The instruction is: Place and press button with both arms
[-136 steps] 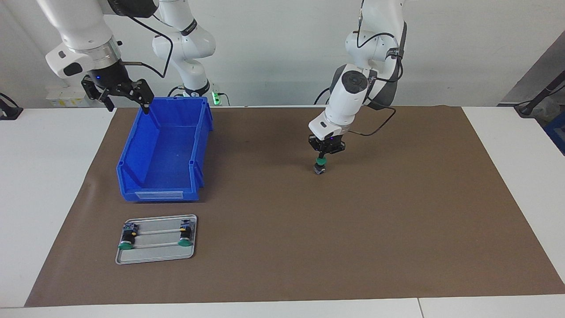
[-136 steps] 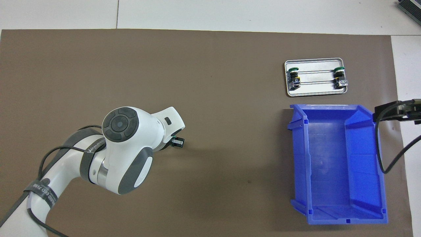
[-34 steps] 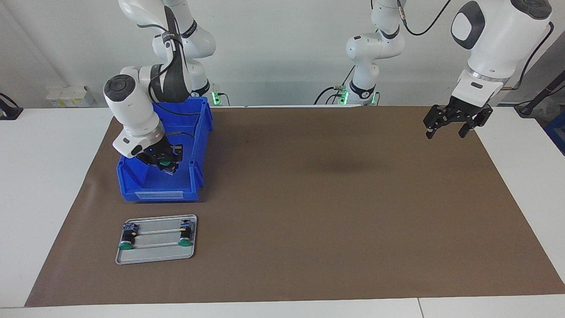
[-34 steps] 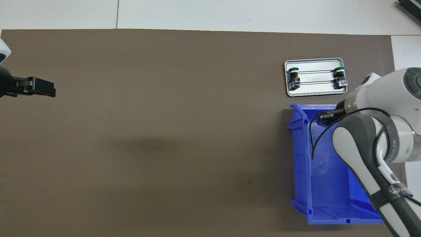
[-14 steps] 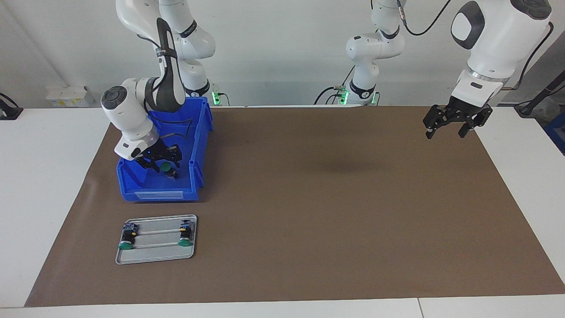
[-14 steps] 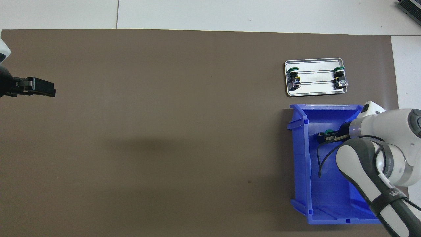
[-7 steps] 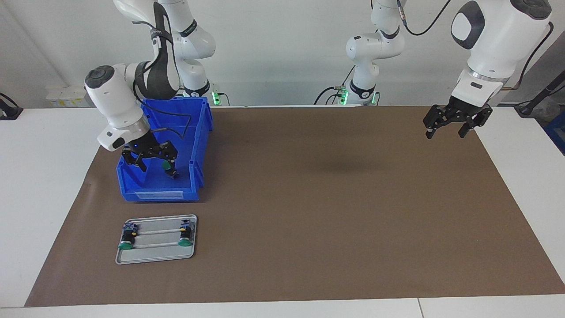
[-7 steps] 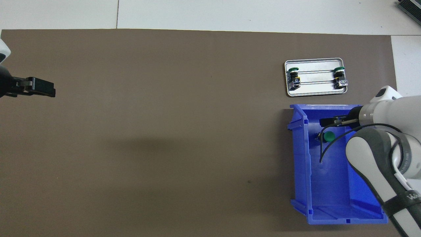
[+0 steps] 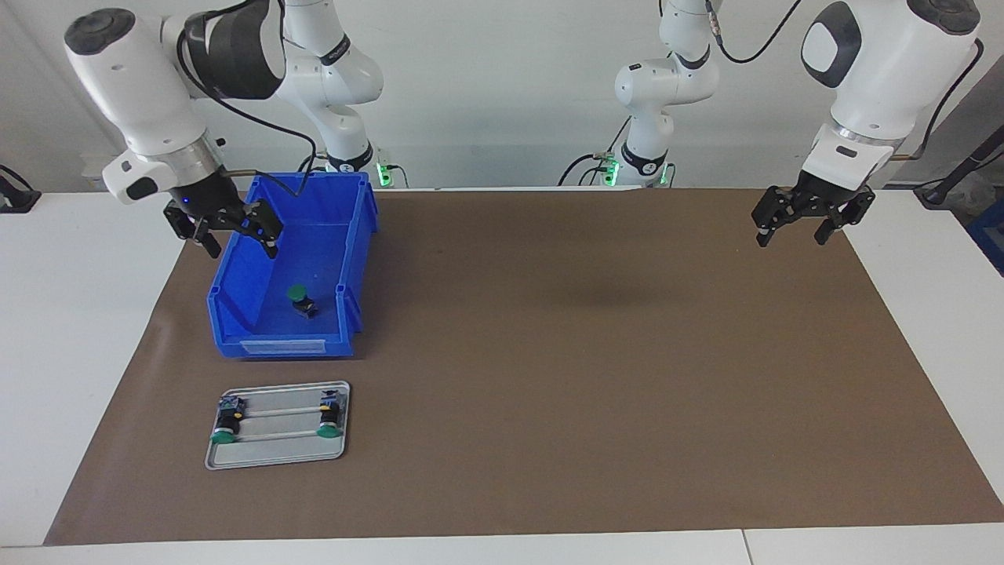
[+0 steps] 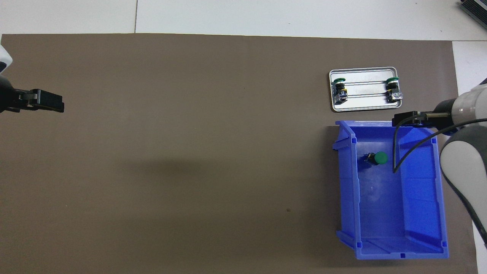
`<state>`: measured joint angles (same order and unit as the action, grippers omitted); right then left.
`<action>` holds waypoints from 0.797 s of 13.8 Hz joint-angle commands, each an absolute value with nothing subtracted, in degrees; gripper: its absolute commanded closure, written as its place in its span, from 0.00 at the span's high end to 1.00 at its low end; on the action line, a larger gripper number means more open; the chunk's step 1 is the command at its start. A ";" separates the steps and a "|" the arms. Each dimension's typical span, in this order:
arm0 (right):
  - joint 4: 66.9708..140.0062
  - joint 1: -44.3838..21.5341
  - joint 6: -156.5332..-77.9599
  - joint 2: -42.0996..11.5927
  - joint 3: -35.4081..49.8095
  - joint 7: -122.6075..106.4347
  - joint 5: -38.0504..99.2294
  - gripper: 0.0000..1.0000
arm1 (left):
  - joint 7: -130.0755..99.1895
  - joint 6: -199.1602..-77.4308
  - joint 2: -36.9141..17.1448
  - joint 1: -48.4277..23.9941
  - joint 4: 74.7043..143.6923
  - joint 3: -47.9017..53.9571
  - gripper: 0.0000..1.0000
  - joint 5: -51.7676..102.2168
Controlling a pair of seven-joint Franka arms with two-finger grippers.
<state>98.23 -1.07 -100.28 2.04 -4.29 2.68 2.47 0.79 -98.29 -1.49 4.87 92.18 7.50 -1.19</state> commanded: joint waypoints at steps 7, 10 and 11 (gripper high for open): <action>93.87 1.23 -88.51 3.69 -4.39 3.79 0.88 1.00 | 1.32 -98.00 0.00 5.54 93.52 7.91 1.00 -1.93; 93.69 -5.58 -88.15 3.34 -9.64 3.87 0.27 1.00 | 1.32 -97.91 0.00 5.54 93.52 7.91 1.00 -1.93; 93.60 -6.49 -89.02 3.17 -10.62 3.78 -0.26 1.00 | 1.32 -97.91 0.00 5.54 93.52 7.91 1.00 -1.93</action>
<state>92.30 -2.98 -87.95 2.16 -7.68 3.22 1.01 0.79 -98.27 -1.49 4.87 92.18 7.50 -1.19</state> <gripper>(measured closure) 0.000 0.000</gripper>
